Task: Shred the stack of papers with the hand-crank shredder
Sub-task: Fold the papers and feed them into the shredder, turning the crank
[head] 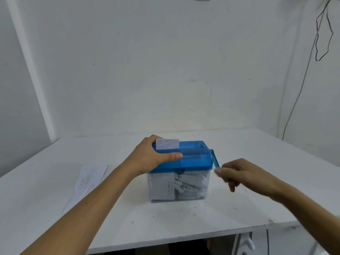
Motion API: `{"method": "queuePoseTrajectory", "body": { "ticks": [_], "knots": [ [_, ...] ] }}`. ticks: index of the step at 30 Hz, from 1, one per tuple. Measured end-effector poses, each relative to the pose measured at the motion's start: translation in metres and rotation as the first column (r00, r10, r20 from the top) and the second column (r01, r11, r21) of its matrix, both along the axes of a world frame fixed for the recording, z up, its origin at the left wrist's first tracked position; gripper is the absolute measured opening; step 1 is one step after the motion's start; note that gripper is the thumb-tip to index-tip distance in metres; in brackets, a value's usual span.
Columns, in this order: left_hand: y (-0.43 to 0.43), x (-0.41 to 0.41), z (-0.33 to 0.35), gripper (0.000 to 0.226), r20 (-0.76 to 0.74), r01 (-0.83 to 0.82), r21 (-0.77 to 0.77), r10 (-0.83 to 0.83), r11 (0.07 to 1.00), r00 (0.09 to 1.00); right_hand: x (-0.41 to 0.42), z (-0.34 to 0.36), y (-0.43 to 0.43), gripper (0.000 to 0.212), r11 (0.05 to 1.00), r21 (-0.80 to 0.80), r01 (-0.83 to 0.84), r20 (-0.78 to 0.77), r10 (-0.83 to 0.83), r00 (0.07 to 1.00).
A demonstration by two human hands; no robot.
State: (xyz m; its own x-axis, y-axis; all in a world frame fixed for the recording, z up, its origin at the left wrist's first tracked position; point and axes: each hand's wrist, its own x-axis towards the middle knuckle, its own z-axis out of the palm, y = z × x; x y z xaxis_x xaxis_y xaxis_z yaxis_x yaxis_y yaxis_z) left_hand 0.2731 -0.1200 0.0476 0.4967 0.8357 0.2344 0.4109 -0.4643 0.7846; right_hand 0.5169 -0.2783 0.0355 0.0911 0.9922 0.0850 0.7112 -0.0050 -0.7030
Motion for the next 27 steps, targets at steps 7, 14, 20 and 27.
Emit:
{"method": "queuePoseTrajectory", "body": {
  "ticks": [7,14,20,27],
  "knots": [
    [0.007,-0.003,0.0,0.09,-0.079,0.018,-0.005,-0.018,1.0,0.997,0.015,0.066,0.017,0.028,0.99,0.135,-0.046,0.199,0.018,0.98],
    [0.005,-0.002,0.0,0.095,-0.062,0.016,-0.018,-0.017,1.0,0.998,0.03,0.045,0.091,0.032,0.93,0.34,0.143,-0.085,-0.121,0.989],
    [0.004,-0.002,-0.001,0.091,-0.02,0.018,-0.022,-0.019,1.0,1.0,0.024,-0.007,0.105,0.034,0.957,0.186,0.222,-0.091,-0.208,0.974],
    [0.0,-0.001,-0.001,0.086,0.013,0.016,-0.014,-0.016,1.0,1.0,0.024,-0.035,0.076,0.038,0.993,-0.04,0.108,0.026,-0.107,0.994]
  ]
}}
